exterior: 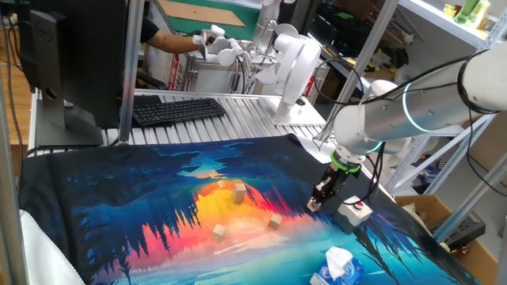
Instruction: Stack the blocks in a vertical line of five
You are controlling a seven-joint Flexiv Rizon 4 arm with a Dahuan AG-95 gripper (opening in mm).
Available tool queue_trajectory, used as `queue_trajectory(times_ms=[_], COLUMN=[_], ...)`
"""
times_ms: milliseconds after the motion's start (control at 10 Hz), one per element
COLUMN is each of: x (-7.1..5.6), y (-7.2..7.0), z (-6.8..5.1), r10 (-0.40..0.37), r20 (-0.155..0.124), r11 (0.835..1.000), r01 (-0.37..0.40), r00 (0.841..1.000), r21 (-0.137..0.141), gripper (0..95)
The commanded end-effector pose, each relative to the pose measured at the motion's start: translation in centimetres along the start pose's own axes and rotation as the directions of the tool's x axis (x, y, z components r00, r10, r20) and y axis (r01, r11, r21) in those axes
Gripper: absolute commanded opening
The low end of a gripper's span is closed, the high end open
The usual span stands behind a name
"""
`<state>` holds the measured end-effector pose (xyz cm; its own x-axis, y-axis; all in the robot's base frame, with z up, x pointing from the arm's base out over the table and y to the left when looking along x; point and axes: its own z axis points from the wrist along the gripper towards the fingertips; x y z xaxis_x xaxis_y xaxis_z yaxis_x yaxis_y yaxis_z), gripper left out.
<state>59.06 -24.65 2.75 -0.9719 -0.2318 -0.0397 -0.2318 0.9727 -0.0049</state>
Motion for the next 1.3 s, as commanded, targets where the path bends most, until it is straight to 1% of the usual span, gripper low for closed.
queue_trajectory(times_ms=[100,200,400,500,600,700,800,900,1000,1100,1300], x=[-0.7,-0.9,-2.2,-2.8,-3.9,-4.4,-5.0,-5.5,-5.6,-6.0,-6.4], y=[1.1,1.5,3.5,4.2,5.7,6.4,7.7,9.0,9.3,10.7,12.8], z=[-1.0,-1.3,-2.5,-3.1,-4.6,-5.3,-6.5,-7.6,-7.8,-8.6,-9.2], r10=[0.01,0.018,0.047,0.058,0.088,0.1,0.126,0.148,0.154,0.18,0.224], r20=[-0.001,-0.004,-0.016,-0.025,-0.052,-0.062,-0.085,-0.102,-0.106,-0.116,-0.13], r11=[1.0,1.0,0.999,0.998,0.996,0.995,0.992,0.989,0.988,0.984,0.975], r01=[-0.01,-0.018,-0.046,-0.058,-0.087,-0.099,-0.124,-0.146,-0.152,-0.177,-0.22], r00=[1.0,1.0,0.999,0.998,0.995,0.993,0.988,0.984,0.982,0.977,0.966], r21=[-0.001,0.002,0.011,0.017,0.024,0.03,0.03,0.032,0.032,0.036,0.044], gripper=[0.0,0.0,0.0,0.0,0.0,0.0,0.0,0.0,0.0,0.0,0.0])
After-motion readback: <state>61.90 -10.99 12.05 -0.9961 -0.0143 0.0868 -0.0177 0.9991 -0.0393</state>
